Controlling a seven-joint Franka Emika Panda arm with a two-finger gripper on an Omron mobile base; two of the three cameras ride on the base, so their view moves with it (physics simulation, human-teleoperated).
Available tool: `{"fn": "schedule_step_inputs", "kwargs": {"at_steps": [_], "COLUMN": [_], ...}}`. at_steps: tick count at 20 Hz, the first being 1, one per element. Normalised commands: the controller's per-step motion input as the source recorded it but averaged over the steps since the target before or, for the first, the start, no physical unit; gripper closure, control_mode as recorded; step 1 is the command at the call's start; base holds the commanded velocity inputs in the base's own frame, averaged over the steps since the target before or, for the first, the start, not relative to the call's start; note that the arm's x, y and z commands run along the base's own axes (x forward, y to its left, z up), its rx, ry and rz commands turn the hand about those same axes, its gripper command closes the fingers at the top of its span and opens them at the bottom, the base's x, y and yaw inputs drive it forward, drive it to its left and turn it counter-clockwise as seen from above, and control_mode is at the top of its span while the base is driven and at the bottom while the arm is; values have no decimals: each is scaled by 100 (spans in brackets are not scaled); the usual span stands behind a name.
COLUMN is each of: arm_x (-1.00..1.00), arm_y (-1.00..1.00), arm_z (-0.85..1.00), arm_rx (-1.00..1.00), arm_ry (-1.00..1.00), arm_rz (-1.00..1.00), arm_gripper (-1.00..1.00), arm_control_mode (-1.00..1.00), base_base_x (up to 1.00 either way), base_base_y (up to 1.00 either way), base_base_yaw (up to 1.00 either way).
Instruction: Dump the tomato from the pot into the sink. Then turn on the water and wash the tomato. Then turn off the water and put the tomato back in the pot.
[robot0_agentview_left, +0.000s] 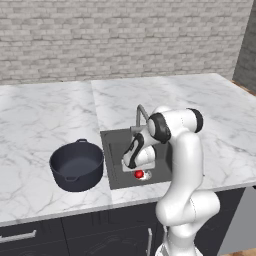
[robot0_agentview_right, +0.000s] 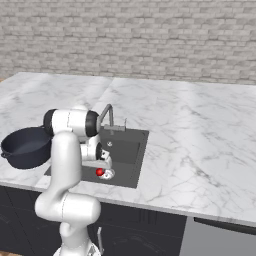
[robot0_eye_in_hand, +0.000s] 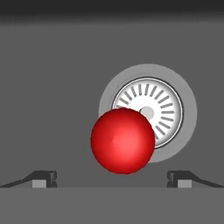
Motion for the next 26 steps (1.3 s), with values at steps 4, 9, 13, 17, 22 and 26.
{"fn": "schedule_step_inputs", "kwargs": {"at_steps": [4,9,13,17,22,26], "arm_x": [8,10,0,0,0,0], "arm_y": [0,0,-4,-5,0,0], "arm_z": [-18,-13,-13,-18,-18,-10], "arm_rx": [-4,-2,-1,-2,-2,-1], "arm_ry": [0,0,0,0,0,0], "arm_rz": [0,0,0,0,0,0], "arm_gripper": [-100,-100,-100,-100,-100,100], "arm_control_mode": [-100,-100,-100,-100,-100,-100], "base_base_x": [0,0,0,0,0,0], "base_base_y": [0,0,0,0,0,0], "base_base_yaw": [0,0,0,0,0,0]}}
